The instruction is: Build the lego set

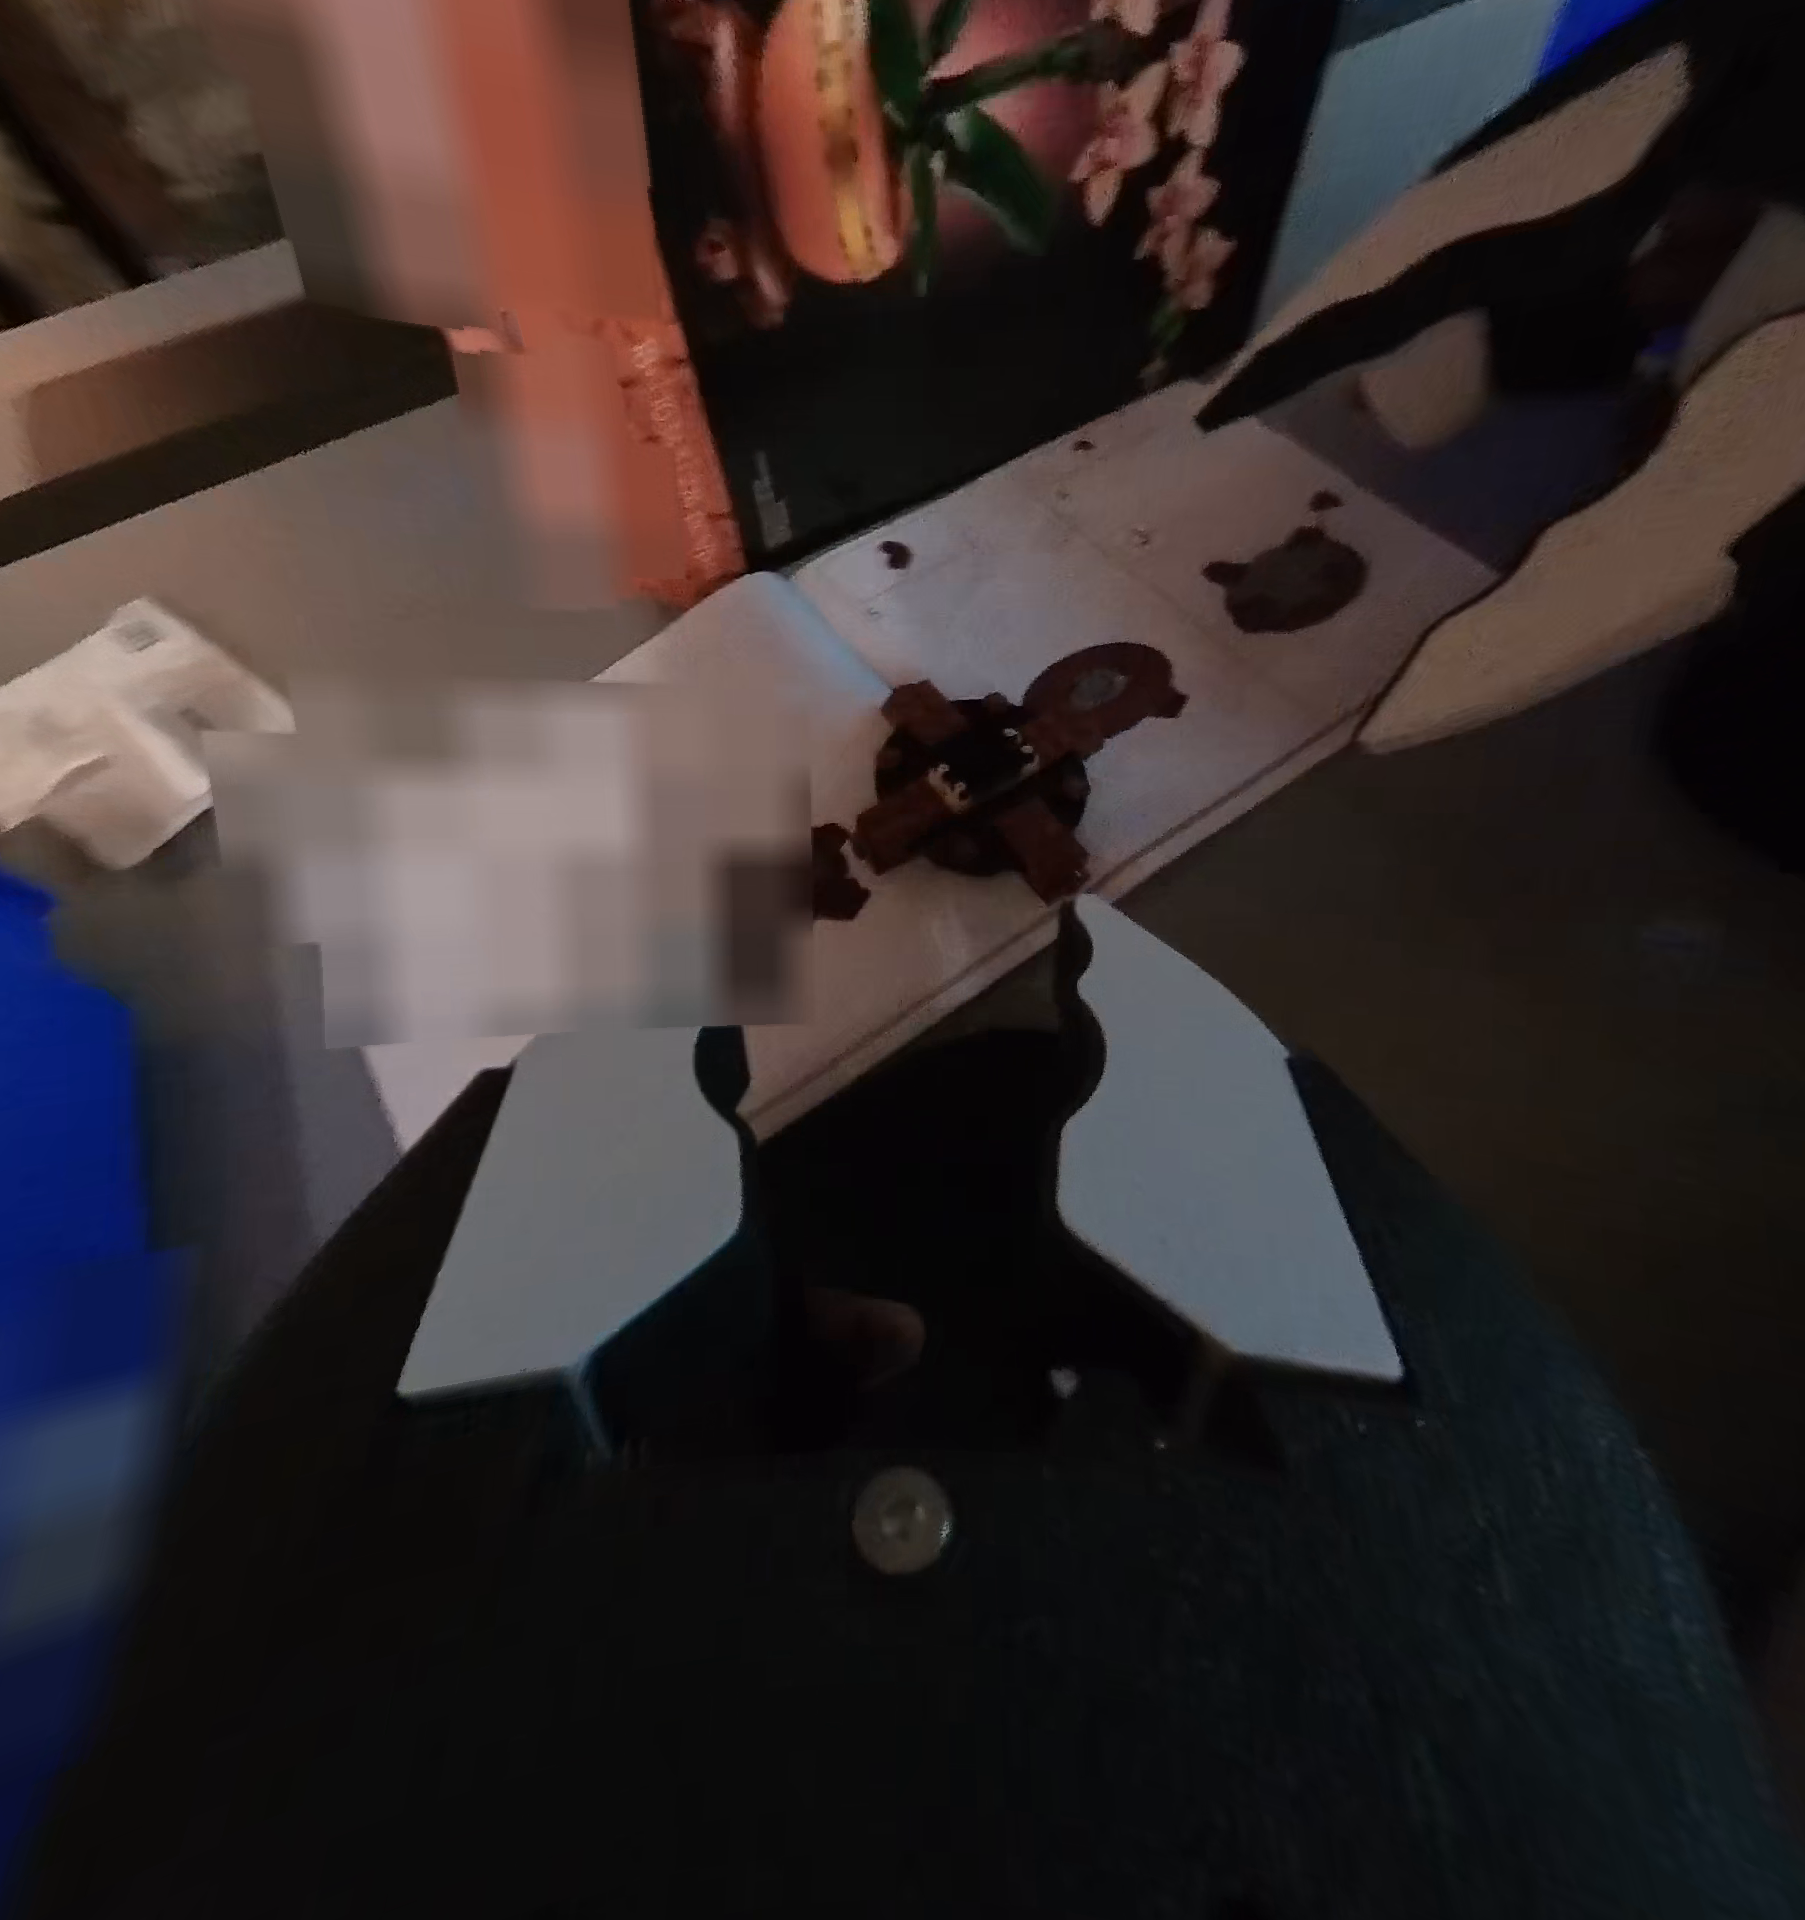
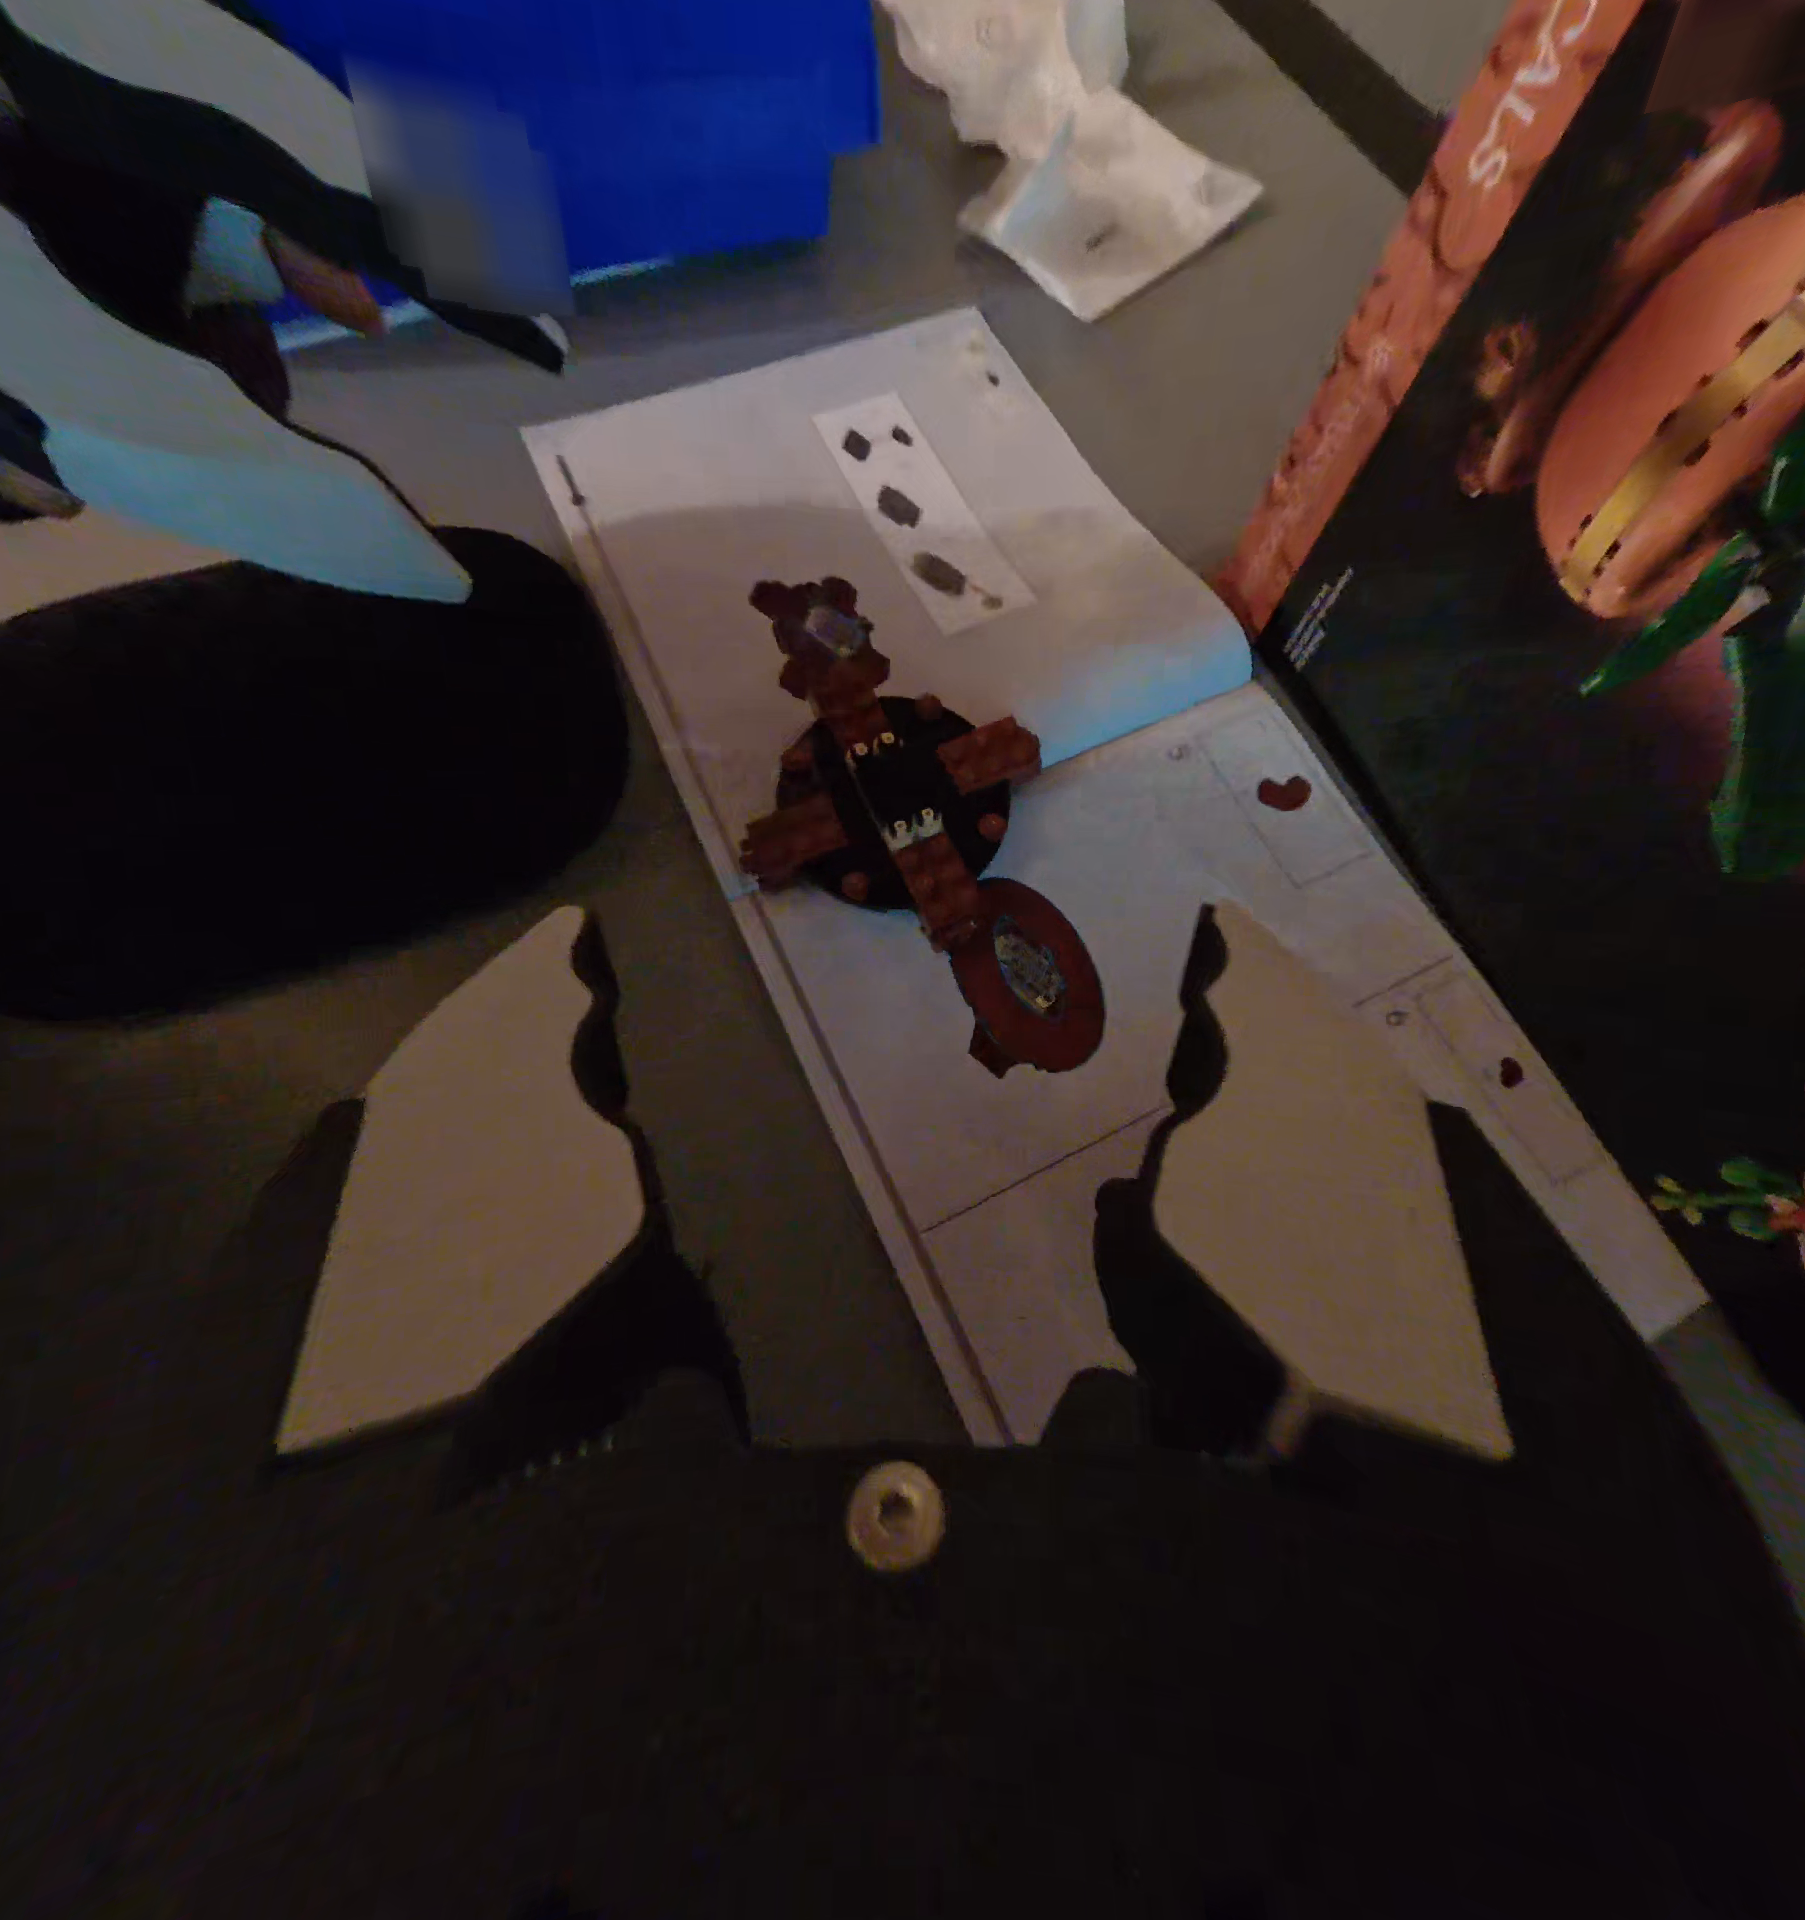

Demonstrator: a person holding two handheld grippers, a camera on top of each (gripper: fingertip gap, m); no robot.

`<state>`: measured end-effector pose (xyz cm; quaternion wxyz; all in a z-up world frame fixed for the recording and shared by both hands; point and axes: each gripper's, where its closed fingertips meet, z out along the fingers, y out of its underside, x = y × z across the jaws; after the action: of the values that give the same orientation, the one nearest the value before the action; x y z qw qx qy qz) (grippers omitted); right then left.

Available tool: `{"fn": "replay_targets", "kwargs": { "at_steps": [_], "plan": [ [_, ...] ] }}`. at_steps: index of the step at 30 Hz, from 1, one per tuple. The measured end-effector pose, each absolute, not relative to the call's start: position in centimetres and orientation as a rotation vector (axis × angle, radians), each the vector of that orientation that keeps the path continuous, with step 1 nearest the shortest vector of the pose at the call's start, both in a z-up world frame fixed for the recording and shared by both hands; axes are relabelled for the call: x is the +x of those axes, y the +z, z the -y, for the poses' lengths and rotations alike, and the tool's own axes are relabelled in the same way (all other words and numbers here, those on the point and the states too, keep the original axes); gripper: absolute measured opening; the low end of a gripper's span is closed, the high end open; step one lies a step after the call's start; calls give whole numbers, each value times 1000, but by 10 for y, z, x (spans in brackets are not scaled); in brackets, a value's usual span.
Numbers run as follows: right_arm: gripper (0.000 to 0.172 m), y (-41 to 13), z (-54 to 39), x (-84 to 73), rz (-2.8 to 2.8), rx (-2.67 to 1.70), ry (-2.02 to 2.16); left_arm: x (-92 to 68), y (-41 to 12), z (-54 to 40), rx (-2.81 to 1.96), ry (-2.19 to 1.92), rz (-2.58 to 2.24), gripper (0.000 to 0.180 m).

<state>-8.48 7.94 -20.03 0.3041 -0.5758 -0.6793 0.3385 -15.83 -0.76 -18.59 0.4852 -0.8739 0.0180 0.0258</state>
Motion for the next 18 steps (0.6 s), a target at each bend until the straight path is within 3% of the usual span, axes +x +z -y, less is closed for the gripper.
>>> {"fn": "replay_targets", "kwargs": {
  "at_steps": [3,6,10,14,15,18],
  "plan": [
    [115,-213,-76,-96,1798,-1610,816,-159,-196,1,-2112,-85,-150,48],
    [114,-226,-69,-108,1758,-1664,794,-158,-206,-4,-2083,-189,-181,6],
    [104,-230,-60,-116,1687,-1699,907,-157,-220,-7,-2095,-250,-215,6],
    [103,-231,-59,-109,1655,-1728,955,-165,-235,-16,-2197,-178,-189,43],
    [102,-231,-59,-105,1650,-1738,970,-167,-235,-20,-2203,-146,-167,43],
    [98,-225,-55,-91,1651,-1767,1063,-172,-229,-29,-2183,-22,-131,10]
  ]
}}
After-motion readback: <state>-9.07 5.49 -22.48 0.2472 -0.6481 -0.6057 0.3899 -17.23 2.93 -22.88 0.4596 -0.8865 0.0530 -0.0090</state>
